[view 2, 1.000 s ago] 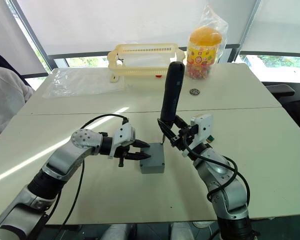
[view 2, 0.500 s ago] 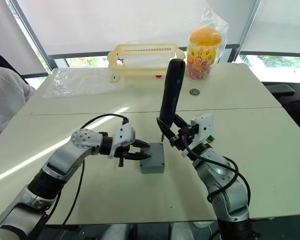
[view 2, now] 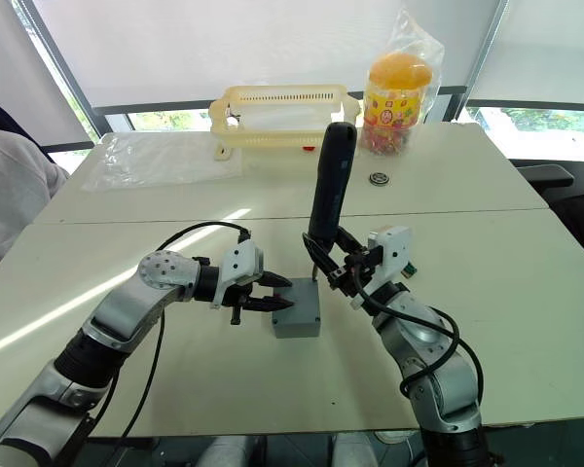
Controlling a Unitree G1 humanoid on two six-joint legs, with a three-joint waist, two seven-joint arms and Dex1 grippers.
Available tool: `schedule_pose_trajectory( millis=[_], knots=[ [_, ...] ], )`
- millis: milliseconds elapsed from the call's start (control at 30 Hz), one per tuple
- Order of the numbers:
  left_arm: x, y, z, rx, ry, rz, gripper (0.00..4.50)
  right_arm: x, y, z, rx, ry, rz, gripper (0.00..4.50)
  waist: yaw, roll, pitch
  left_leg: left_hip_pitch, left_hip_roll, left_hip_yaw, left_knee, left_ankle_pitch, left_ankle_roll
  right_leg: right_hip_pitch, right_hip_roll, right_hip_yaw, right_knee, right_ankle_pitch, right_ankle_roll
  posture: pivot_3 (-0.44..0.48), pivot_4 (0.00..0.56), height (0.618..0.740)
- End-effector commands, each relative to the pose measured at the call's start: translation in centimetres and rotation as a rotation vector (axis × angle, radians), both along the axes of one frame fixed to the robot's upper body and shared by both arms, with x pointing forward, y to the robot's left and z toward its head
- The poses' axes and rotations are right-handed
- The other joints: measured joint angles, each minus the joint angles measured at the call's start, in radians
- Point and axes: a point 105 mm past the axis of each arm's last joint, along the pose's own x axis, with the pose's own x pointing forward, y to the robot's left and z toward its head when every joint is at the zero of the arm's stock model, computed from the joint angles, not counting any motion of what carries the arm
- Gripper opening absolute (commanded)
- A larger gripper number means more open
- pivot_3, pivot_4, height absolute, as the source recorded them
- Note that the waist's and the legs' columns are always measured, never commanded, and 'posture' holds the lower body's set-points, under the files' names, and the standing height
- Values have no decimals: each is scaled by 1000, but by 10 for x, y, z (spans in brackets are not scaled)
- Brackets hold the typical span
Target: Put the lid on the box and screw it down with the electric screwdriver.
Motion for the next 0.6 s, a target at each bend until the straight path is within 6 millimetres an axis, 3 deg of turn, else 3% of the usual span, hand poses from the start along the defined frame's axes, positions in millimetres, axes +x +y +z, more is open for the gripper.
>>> schedule_pose_trajectory(
  millis=[33, 333, 600],
  knots=[
    [0, 7, -18, 72, 38, 29, 1752, -5, 3, 24, 29, -107, 15, 1748, 0, 0, 0, 0, 0, 0, 0, 0, 0, 0, 0, 0, 0, 0, 0, 0, 150, 740],
    [1, 5, -18, 70, 36, 25, 1752, -4, 1, 20, 9, -104, -2, 1748, 0, 0, 0, 0, 0, 0, 0, 0, 0, 0, 0, 0, 0, 0, 0, 0, 150, 740],
    [1, 7, -18, 73, 37, 28, 1752, -9, 2, 37, 47, -140, 4, 1748, 0, 0, 0, 0, 0, 0, 0, 0, 0, 0, 0, 0, 0, 0, 0, 0, 150, 740]
  ],
)
